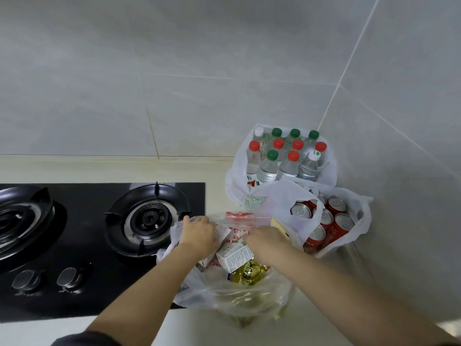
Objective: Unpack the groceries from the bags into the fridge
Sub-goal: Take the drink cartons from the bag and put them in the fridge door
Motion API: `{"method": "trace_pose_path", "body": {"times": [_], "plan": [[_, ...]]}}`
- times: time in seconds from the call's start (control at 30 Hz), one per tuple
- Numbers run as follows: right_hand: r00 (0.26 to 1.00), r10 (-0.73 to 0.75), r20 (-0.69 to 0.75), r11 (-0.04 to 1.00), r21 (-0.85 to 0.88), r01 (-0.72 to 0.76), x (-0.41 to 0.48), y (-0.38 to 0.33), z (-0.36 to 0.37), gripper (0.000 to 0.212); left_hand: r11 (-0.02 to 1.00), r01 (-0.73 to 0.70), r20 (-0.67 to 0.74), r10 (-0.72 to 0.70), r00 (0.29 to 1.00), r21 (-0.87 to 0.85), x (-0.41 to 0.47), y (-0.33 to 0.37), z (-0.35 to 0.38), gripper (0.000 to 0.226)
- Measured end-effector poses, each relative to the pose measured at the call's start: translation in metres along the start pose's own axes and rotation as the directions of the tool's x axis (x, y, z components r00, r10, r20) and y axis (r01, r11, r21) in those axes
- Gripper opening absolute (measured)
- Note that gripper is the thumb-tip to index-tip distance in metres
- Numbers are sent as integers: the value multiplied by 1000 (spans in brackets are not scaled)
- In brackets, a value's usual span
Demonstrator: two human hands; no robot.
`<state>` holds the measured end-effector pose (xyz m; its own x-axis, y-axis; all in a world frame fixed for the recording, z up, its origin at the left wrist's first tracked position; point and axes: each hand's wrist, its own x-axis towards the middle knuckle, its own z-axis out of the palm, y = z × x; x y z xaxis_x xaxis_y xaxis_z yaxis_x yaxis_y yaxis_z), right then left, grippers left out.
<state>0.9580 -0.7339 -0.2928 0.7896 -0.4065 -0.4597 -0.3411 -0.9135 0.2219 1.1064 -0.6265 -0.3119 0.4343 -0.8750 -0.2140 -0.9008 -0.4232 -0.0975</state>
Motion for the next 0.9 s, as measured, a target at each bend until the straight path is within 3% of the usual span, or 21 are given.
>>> {"method": "trace_pose_path", "body": {"times": [0.23,0.43,0.53,0.7,0.8,0.9], "plan": [[990,-67,124,998,-15,69,36,1,0,55,991,110,125,-100,987,-72,28,15,6,63],[935,-128,330,991,77,109,57,4,0,83,981,176,95,-168,981,-84,30,23,12,62],[914,-130,383,991,70,111,59,3,-8,83,978,186,64,-181,981,-90,23,24,10,59],[946,-193,262,978,133,163,48,7,-22,42,963,207,-48,-218,975,-171,-3,15,7,61],[965,-239,106,955,204,214,34,7,-29,56,942,207,-97,-239,966,-263,-21,9,8,56],[972,-233,-30,937,260,232,21,6,-27,65,844,177,-131,-278,951,-506,-37,12,19,56]]}}
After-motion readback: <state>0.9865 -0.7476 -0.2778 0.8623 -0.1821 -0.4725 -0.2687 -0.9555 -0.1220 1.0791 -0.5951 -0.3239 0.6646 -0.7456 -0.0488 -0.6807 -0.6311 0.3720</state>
